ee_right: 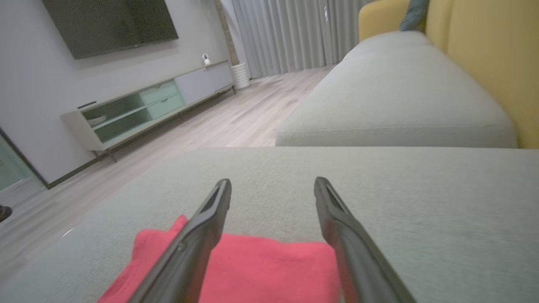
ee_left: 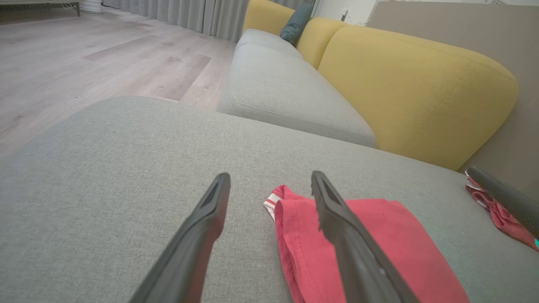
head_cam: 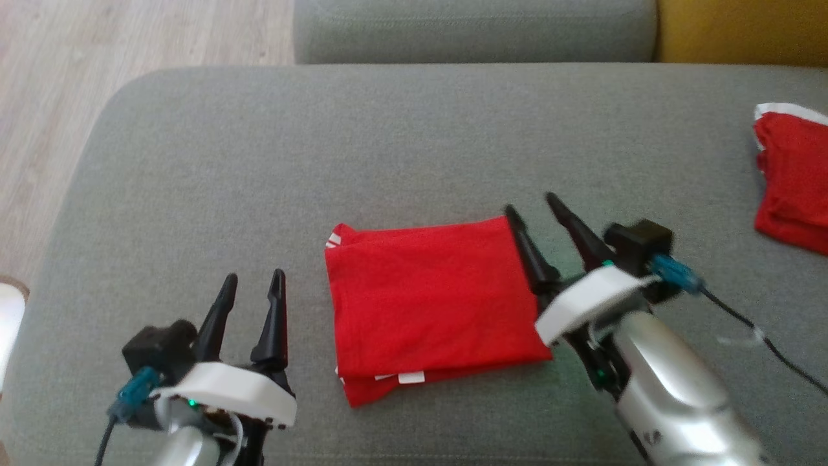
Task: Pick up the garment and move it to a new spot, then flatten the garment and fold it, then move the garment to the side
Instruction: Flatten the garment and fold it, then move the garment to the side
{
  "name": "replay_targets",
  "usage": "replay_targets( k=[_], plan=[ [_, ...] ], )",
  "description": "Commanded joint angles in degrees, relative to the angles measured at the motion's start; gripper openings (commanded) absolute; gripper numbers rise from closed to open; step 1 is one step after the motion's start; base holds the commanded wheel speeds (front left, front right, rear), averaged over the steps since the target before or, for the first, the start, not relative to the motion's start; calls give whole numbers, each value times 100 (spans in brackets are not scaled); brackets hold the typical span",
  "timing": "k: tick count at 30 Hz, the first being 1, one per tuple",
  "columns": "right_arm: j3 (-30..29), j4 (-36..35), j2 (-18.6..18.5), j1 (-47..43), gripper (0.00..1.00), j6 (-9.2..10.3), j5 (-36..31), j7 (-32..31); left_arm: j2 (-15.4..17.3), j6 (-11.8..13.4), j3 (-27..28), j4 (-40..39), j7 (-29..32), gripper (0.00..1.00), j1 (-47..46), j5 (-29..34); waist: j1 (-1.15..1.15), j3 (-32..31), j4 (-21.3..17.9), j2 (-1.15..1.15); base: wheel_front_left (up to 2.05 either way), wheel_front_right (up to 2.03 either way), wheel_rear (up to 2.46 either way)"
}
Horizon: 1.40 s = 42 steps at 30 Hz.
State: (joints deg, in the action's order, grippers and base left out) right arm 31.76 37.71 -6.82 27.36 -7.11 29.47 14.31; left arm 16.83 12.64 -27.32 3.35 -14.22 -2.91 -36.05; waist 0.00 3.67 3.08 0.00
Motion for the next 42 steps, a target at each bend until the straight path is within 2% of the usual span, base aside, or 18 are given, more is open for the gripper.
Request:
replay_targets(
  k=[1,7,13,22,42],
  plan=[
    [-358,-372,161,-237,100,-37,-302,67,-8,66,284,-138,-66,100,-103,92,0,-104,-69,0,0,0,0],
    [-1621,-1217,347,-1156,100,-37,-1183,68,-164,78,464,-64,-75,100,72,286,0,-296,-94,0,0,0,0],
    [-2171,-1855,389,-1778,100,-37,-1537,68,-288,-2,654,-127,-76,100,299,496,0,-389,-75,0,0,0,0],
    [-2594,-2330,393,-2323,100,-37,-1646,68,-474,-170,954,-163,-77,100,590,843,0,-444,-85,0,0,0,0],
    [-2631,-2200,394,-2355,100,-37,-1737,67,-797,-566,1343,70,-77,100,688,1223,0,-466,-73,0,0,0,0]
  ],
)
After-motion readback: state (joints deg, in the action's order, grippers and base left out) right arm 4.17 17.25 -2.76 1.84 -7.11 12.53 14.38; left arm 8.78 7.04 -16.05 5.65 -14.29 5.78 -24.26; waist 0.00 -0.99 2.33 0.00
